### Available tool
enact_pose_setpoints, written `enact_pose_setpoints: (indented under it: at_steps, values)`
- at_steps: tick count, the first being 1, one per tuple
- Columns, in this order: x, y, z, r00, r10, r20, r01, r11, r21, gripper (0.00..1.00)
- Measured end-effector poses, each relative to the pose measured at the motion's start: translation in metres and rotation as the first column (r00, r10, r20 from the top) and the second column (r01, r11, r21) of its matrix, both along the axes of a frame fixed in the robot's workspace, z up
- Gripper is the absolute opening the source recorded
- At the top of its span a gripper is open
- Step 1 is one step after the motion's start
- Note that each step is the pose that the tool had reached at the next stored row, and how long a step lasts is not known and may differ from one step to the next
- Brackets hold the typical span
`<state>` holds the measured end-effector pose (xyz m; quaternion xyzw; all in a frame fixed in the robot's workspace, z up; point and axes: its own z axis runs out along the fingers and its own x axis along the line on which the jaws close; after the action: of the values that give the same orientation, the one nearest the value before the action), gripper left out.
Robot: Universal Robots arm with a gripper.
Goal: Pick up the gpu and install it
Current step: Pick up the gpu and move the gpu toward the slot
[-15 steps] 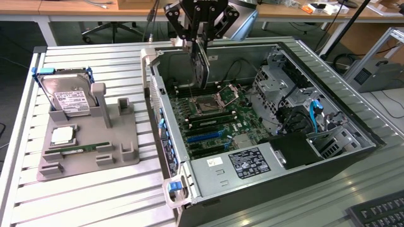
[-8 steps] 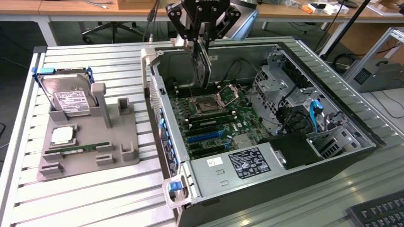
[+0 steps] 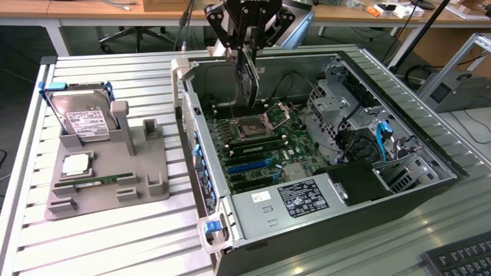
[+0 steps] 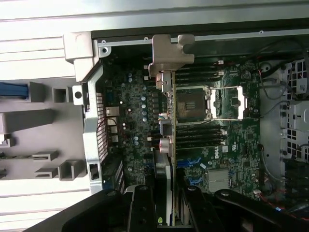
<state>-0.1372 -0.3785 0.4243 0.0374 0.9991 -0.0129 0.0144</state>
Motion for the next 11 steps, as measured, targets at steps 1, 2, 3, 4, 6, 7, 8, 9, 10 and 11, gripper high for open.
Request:
enact_pose_setpoints:
  at_steps: [1, 2, 3, 4, 6, 7, 8, 9, 10, 11]
  values:
    - [0.0003, 0.0, 0.0, 1.0, 0.0, 0.0, 0.0, 1.0, 0.0, 0.27]
    - [0.0005, 0.0, 0.0, 1.0, 0.0, 0.0, 0.0, 1.0, -0.0001, 0.27]
    - [0.0008, 0.0, 0.0, 1.0, 0.0, 0.0, 0.0, 1.0, 0.0, 0.27]
    - [0.0011, 0.0, 0.0, 1.0, 0.0, 0.0, 0.0, 1.0, 0.0, 0.27]
    - [0.0019, 0.0, 0.0, 1.0, 0.0, 0.0, 0.0, 1.0, 0.0, 0.27]
    - [0.0021, 0.0, 0.0, 1.0, 0.0, 0.0, 0.0, 1.0, 0.0, 0.27]
    - [0.0024, 0.0, 0.0, 1.0, 0.0, 0.0, 0.0, 1.0, 0.0, 0.27]
    - [0.0027, 0.0, 0.0, 1.0, 0.0, 0.0, 0.0, 1.0, -0.0001, 0.27]
    - [0.0029, 0.0, 0.0, 1.0, 0.0, 0.0, 0.0, 1.0, -0.0001, 0.27]
    - [0.0033, 0.0, 0.0, 1.0, 0.0, 0.0, 0.0, 1.0, -0.0002, 0.27]
